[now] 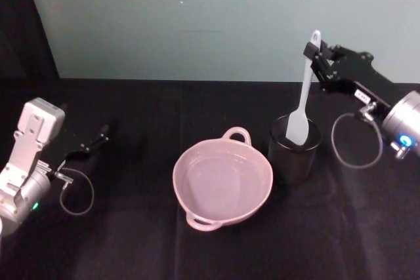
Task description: Use the one hand to pick up the spoon and stir the clear water in the bowl.
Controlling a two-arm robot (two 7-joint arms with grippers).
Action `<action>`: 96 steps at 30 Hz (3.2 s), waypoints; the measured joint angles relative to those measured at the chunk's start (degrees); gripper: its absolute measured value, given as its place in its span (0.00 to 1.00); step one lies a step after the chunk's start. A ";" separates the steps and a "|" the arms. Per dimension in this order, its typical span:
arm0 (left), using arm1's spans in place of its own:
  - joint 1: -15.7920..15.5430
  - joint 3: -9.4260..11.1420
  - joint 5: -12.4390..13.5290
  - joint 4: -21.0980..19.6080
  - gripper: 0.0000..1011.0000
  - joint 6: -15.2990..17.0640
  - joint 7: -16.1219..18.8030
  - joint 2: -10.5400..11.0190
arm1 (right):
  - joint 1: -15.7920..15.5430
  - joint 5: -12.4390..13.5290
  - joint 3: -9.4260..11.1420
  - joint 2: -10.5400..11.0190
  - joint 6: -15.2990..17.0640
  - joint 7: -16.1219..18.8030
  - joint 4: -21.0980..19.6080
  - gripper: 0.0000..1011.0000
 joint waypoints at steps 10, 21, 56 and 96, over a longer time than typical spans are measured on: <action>0.00 0.00 0.00 0.00 0.99 0.00 0.00 0.00 | 2.08 2.78 -0.46 1.85 3.95 0.19 -2.10 0.12; 0.00 0.00 0.00 0.00 0.99 0.00 0.00 0.00 | 3.64 4.47 -1.41 3.30 6.91 -0.41 -3.21 0.12; 0.00 0.00 0.00 0.00 0.99 0.00 0.00 0.00 | 6.06 5.59 -6.20 1.13 5.01 1.58 -1.96 0.12; 0.00 0.00 0.00 0.00 0.99 0.00 0.00 0.00 | 11.19 3.45 -21.31 -2.74 -8.98 18.26 13.84 0.12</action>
